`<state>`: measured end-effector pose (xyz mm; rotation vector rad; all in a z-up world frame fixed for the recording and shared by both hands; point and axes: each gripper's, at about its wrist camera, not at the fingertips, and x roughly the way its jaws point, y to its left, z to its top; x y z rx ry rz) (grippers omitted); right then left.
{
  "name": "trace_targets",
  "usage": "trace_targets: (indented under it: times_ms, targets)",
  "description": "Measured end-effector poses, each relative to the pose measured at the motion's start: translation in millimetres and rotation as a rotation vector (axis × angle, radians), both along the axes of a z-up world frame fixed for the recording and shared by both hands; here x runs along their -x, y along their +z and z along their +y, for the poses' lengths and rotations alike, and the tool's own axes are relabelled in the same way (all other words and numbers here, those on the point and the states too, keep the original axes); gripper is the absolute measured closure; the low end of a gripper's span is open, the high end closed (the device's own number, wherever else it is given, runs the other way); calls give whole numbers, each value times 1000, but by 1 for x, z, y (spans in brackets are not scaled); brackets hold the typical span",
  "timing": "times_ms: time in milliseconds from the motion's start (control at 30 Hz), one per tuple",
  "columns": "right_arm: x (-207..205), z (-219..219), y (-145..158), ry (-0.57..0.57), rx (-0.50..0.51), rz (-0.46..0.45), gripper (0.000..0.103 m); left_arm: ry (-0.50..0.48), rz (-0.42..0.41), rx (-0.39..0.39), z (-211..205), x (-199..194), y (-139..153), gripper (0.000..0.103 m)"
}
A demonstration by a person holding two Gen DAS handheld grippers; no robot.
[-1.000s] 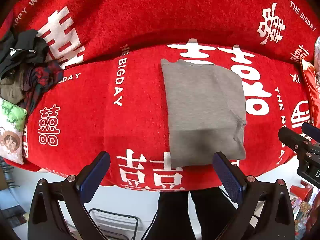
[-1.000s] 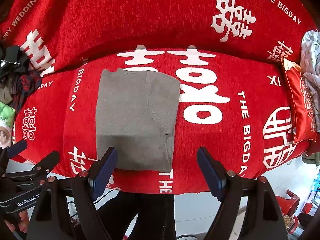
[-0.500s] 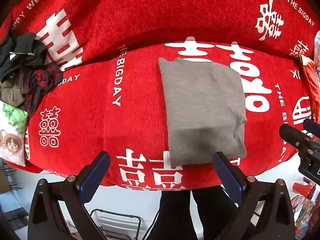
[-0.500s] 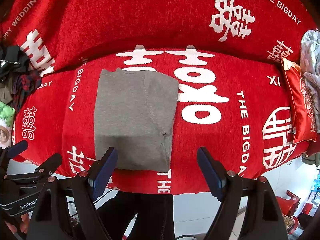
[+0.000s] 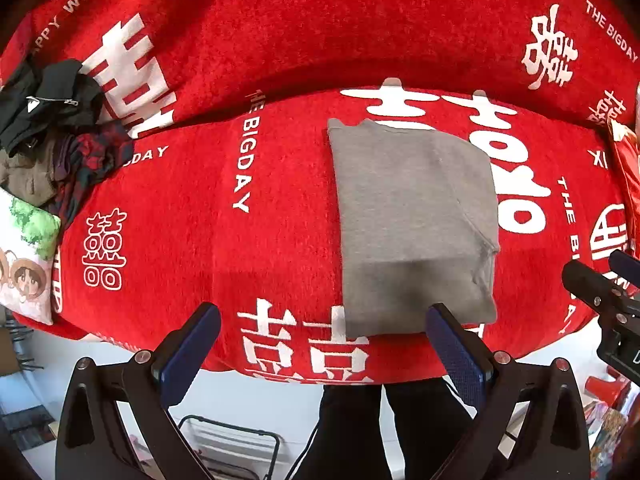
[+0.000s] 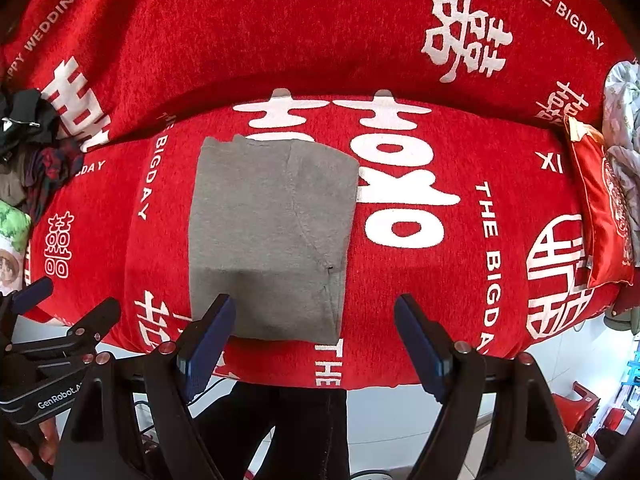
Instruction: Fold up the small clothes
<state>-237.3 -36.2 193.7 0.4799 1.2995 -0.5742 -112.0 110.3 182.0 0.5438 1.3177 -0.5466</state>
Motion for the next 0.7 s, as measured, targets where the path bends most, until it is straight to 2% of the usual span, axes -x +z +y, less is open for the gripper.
trace_targets:
  times_ms: [700]
  targets:
    - [-2, -4, -3, 1, -5, 3, 19, -2, 10, 18, -9, -3, 2, 1]
